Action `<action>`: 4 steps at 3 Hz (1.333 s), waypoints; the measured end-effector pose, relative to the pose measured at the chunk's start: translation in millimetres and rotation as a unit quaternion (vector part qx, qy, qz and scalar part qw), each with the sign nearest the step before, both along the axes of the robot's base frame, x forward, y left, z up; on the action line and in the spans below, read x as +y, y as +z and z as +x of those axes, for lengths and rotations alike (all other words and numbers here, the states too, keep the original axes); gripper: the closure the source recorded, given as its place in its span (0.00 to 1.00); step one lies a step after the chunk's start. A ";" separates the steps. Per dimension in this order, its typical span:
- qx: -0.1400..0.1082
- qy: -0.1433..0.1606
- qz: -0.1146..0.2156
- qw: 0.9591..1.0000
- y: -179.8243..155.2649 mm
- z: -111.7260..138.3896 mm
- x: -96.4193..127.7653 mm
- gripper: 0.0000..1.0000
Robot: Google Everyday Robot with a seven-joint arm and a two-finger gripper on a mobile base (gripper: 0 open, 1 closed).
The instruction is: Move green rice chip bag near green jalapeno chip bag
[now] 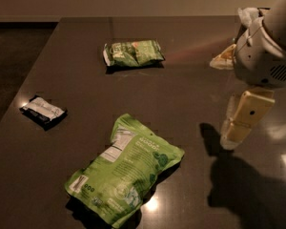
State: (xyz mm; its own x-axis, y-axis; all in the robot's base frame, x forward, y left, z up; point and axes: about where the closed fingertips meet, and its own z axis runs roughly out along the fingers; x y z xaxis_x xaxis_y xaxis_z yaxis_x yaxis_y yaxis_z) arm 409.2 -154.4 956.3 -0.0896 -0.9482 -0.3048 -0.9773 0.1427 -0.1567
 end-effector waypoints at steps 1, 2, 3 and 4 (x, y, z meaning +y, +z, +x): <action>0.010 0.059 0.015 0.998 -14.6 -28.0 37.3 0.00; 0.012 0.108 0.026 0.994 -29.7 -43.9 78.8 0.00; 0.015 0.160 0.028 0.987 -45.2 -55.5 118.8 0.00; 0.020 0.215 0.000 0.976 -69.4 -68.6 143.7 0.00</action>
Offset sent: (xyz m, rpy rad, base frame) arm -0.0611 0.1256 -0.0560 0.0807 0.0506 0.3324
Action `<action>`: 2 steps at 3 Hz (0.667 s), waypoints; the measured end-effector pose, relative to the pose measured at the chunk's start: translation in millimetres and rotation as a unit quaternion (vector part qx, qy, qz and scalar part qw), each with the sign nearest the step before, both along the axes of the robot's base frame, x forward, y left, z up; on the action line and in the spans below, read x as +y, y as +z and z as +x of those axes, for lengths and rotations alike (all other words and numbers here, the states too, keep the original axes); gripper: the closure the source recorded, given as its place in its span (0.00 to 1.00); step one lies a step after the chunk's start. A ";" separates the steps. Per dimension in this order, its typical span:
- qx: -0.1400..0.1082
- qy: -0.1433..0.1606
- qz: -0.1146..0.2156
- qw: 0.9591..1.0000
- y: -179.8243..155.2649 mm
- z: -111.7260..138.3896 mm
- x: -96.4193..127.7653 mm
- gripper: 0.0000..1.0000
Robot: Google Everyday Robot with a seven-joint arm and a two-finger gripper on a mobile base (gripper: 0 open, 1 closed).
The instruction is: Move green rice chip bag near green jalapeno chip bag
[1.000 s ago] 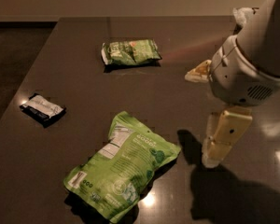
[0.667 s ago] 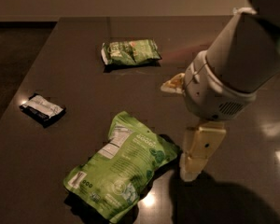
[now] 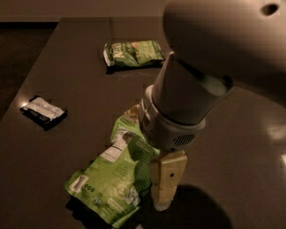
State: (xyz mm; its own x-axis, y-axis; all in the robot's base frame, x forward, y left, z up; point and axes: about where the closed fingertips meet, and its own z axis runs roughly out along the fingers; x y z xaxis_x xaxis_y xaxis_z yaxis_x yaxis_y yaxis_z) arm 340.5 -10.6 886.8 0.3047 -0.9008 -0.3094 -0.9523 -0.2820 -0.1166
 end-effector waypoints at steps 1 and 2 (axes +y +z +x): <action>0.001 0.045 -0.025 0.999 -20.2 -5.9 13.0 0.00; 0.003 0.078 -0.048 0.996 -32.8 -7.3 22.9 0.18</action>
Offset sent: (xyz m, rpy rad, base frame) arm -0.0068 0.0310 -0.0547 -0.1571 0.0309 0.2351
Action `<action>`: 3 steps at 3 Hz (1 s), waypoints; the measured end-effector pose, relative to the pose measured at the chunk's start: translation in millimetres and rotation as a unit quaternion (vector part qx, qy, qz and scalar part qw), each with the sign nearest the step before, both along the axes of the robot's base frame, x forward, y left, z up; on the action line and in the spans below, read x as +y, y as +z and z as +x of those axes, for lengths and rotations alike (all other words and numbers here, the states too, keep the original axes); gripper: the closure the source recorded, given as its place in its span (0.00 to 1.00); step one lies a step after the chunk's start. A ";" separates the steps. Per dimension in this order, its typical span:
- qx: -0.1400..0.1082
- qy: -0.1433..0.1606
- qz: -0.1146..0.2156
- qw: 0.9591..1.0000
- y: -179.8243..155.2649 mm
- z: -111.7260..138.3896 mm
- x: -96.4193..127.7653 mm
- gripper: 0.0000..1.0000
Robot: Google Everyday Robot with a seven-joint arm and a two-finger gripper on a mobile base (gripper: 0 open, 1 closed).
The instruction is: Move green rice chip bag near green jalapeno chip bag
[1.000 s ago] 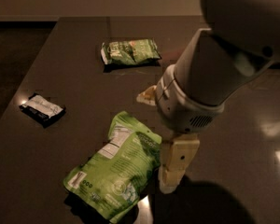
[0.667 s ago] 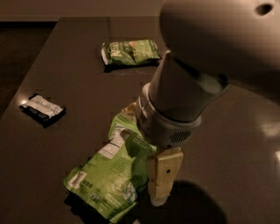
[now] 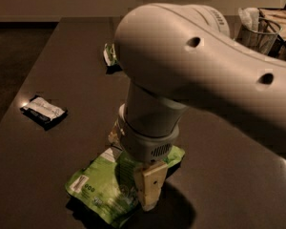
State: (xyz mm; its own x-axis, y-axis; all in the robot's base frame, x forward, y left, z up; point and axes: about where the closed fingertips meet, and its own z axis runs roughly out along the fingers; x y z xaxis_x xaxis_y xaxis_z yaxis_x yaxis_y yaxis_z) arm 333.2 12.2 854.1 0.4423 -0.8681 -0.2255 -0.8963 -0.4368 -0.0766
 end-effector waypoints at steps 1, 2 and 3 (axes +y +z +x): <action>0.005 0.007 -0.018 1.000 0.5 7.9 7.0 0.49; -0.002 -0.027 -0.008 1.000 18.5 29.6 8.0 0.72; -0.005 -0.078 0.010 0.997 37.5 71.0 1.8 0.96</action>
Offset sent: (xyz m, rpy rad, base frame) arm 0.0589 0.0078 0.0385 0.0132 -0.0083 -0.1398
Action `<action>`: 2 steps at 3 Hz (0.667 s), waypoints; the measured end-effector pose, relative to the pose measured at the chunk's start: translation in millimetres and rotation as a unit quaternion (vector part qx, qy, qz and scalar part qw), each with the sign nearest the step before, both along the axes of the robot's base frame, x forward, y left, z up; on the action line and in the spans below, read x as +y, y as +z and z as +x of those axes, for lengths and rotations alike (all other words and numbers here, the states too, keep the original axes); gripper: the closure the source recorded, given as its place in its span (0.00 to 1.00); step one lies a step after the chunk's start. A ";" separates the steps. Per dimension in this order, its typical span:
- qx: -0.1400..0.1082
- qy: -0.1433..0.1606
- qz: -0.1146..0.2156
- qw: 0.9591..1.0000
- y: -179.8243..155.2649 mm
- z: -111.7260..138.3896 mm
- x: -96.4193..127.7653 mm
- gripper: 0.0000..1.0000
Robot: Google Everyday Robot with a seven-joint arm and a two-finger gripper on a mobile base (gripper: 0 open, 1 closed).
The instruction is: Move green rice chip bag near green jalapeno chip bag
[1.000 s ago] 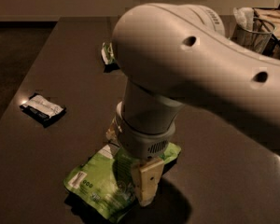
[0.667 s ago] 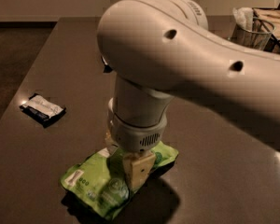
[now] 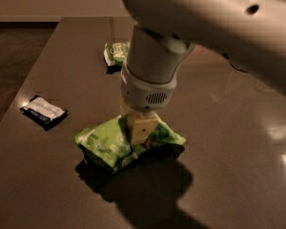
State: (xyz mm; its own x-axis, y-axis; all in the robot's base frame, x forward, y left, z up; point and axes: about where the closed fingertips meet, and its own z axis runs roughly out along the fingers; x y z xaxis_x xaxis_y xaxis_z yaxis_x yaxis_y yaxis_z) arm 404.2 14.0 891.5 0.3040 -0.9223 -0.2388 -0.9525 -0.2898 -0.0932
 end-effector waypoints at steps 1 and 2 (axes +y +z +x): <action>-0.019 -0.069 0.023 0.997 23.1 58.8 -10.4 1.00; -0.048 -0.141 0.035 0.988 35.4 112.5 -21.7 1.00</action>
Offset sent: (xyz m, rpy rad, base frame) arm 0.1804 -0.0398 0.0493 0.0980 -0.1647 -0.4708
